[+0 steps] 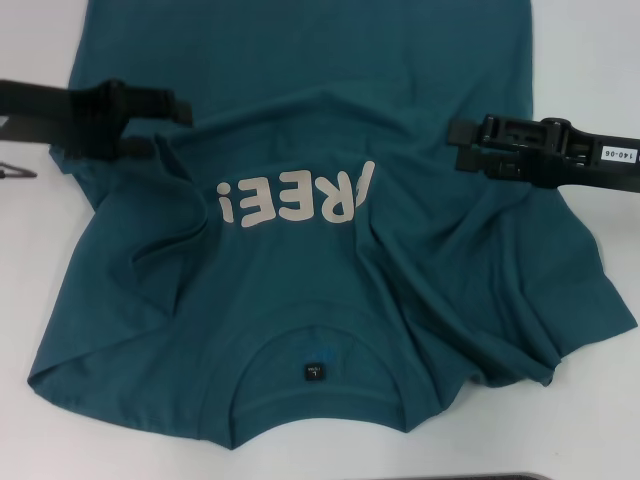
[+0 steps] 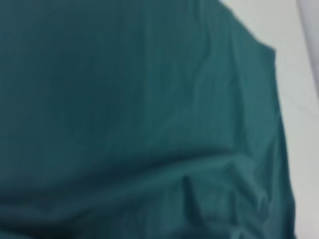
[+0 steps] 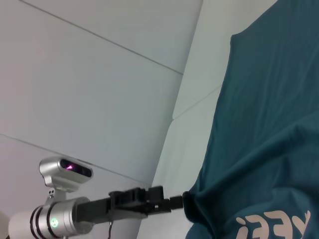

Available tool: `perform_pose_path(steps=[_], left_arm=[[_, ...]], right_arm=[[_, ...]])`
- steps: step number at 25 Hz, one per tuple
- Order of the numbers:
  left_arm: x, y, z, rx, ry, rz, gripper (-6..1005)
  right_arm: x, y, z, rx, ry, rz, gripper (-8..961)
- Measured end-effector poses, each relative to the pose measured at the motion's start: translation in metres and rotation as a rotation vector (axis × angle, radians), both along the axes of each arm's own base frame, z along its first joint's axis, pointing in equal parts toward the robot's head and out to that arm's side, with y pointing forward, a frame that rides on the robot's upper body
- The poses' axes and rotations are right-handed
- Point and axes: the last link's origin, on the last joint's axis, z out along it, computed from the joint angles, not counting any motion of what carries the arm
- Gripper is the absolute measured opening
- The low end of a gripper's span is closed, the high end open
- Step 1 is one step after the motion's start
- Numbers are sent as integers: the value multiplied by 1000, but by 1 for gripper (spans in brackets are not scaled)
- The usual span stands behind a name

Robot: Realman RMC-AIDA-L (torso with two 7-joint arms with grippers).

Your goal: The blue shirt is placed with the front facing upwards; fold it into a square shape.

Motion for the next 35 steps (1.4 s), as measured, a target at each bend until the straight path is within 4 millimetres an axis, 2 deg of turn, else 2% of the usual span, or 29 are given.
perform_pose_path(steps=[6, 18, 25, 31, 35], left_arm=[[6, 2, -1, 5, -37, -30, 842], [-29, -26, 18, -65, -12, -3, 843], [-48, -44, 19, -89, 5, 31, 843], [-51, -50, 11, -118, 19, 39, 842], [-43, -55, -4, -175, 9, 18, 842]], right_arm=[[0, 0, 0, 0, 0, 1, 884], [-2, 3, 0, 1, -3, 7, 884], [-3, 4, 0, 0, -4, 8, 884], [-3, 4, -1, -3, -3, 6, 884], [-2, 3, 0, 0, -2, 0, 884]])
